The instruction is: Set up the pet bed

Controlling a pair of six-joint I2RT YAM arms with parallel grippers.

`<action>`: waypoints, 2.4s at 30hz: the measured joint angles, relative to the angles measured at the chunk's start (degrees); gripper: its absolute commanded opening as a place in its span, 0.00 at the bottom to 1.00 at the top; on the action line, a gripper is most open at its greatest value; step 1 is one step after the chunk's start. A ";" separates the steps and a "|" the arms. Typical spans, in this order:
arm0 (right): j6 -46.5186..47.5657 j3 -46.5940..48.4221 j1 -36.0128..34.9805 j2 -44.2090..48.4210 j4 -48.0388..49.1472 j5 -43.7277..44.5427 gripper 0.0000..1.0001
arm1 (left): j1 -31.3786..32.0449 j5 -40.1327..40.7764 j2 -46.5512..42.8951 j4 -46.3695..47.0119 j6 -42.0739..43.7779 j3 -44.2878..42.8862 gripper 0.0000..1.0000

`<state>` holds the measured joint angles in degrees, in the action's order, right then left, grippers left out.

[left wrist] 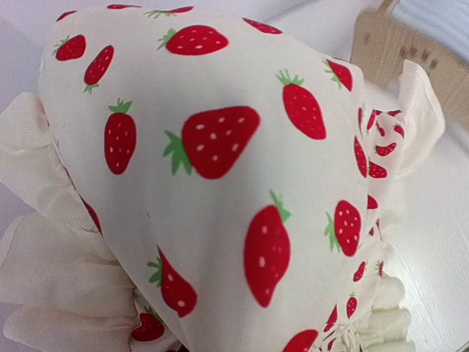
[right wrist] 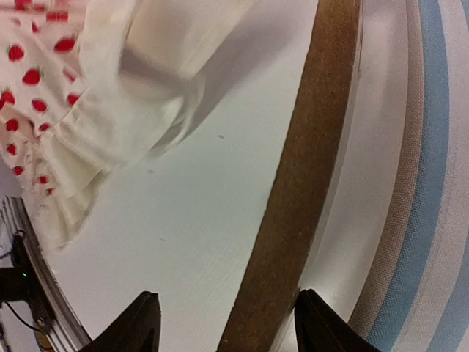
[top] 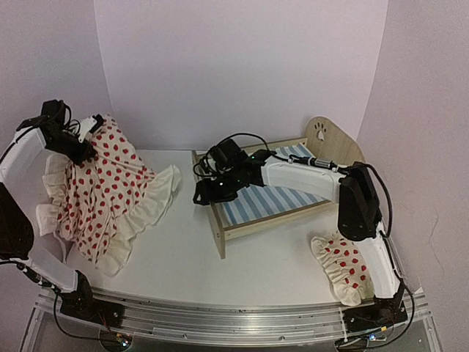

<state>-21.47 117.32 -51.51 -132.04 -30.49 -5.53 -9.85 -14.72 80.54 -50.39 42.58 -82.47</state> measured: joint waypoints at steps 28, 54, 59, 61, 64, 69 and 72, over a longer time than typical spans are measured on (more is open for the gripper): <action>15.83 -13.77 1.18 43.09 22.74 -7.43 0.98 | 22.93 -31.97 14.86 9.94 1.61 -44.15 0.00; -7.31 -21.65 27.09 31.18 9.53 -11.08 0.00 | 32.72 -17.69 28.09 8.32 -7.32 -37.04 0.82; -6.70 -20.54 29.02 26.91 2.15 -13.66 0.00 | 38.77 -10.22 24.26 3.12 -3.12 -24.49 0.91; -5.94 -19.97 28.97 25.03 -0.10 -14.06 0.00 | 42.46 -7.21 23.88 1.26 -2.10 -19.47 0.94; -5.10 -19.94 28.95 23.92 -2.74 -14.05 0.00 | 46.18 -2.84 23.88 -1.18 -1.70 -13.25 0.95; -3.63 -18.95 28.88 23.92 -5.32 -13.04 0.00 | 45.27 3.93 23.90 -2.33 -1.00 -10.50 0.61; -2.41 -17.25 28.88 23.92 -7.34 -10.68 0.00 | 44.76 7.77 23.90 -1.96 -0.47 -9.81 0.11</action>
<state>-23.88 100.07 -22.63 -108.12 -37.83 -16.21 34.91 -6.95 104.44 -52.35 42.11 -92.28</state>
